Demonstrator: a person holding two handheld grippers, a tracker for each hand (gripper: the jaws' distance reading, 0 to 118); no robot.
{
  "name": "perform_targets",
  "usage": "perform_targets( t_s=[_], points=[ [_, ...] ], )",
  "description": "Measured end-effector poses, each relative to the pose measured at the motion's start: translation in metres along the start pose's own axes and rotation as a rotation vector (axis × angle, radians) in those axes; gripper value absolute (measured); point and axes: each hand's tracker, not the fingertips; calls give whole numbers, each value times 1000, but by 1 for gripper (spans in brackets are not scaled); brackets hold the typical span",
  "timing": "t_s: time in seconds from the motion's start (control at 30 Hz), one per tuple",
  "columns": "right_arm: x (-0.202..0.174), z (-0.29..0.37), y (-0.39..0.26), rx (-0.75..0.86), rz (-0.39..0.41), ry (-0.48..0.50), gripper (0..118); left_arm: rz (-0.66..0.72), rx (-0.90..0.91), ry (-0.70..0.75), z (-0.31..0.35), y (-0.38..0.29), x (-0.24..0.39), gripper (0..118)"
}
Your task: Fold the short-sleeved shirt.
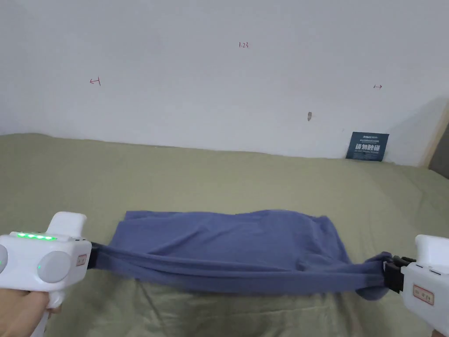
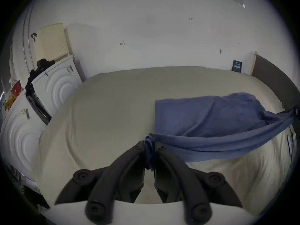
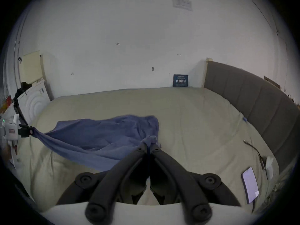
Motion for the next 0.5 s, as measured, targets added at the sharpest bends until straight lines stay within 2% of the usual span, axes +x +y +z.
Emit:
perform_targets(
  t_s=[0.13,0.27,0.43,0.5],
  points=[
    [3,58,-52,-51,29,9,2,-42,-18,-19,47,-55,-10,11],
    [8,112,-103,-88,5,37,2,-51,-52,-38,83,-109,-26,11],
    [4,145,-151,-156,31,44,2,-8,-79,-78,109,-159,-44,11],
    [6,146,-163,-187,2,43,2,1,-87,-78,109,-172,-48,11]
  ],
)
